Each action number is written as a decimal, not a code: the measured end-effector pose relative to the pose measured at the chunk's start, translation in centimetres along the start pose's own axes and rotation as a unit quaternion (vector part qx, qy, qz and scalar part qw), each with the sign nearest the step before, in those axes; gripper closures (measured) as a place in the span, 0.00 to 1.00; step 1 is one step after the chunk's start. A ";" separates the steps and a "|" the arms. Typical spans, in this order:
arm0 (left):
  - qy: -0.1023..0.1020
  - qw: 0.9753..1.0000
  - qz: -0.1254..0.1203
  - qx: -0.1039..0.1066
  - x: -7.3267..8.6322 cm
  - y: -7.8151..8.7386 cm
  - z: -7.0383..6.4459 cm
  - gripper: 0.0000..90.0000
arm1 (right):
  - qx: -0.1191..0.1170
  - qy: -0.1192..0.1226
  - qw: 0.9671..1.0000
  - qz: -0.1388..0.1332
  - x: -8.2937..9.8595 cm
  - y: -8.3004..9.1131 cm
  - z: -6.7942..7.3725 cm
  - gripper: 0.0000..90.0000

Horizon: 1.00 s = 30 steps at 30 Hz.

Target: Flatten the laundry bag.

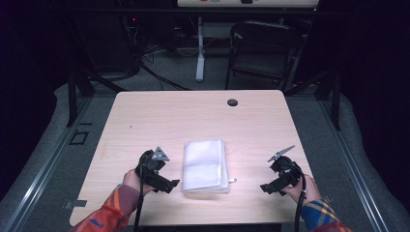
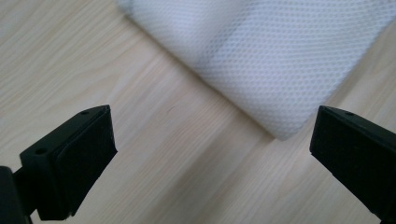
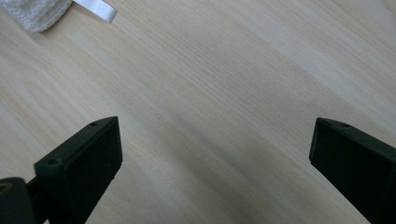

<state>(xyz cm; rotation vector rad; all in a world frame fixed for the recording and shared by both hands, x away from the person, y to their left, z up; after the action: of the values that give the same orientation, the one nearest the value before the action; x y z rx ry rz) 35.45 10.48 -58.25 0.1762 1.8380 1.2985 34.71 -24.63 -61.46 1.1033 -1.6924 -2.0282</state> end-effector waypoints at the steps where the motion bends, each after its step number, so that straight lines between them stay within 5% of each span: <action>1: -0.009 1.000 0.001 0.002 -0.3 -0.6 -0.7 0.00 | 0.001 -0.001 1.000 0.000 0.0 -0.1 0.1 0.03; 21: -0.069 0.997 0.015 0.029 -2.3 -3.8 -4.7 0.08 | -0.007 0.005 1.000 0.001 -0.4 -0.2 0.6 0.04; 30: -0.109 0.993 0.034 0.041 -3.1 -6.2 -6.8 0.16 | -0.009 0.005 1.000 0.002 -0.4 -0.2 0.6 0.05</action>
<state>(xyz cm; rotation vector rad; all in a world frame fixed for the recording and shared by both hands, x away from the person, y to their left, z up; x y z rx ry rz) 34.73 1.25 -61.00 0.4113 1.7124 1.1989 34.61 -23.87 -61.53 1.1023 -1.6674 -2.0288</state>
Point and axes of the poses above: each handheld gripper's, and its own axes: y roughly backward along the jaws, x roughly out of its underside, z roughly to its left, the point moved 9 cm from there along -y, roughly forward along the jaws, and after that the axes turned 7 degrees about y, right-handed, at the moved point
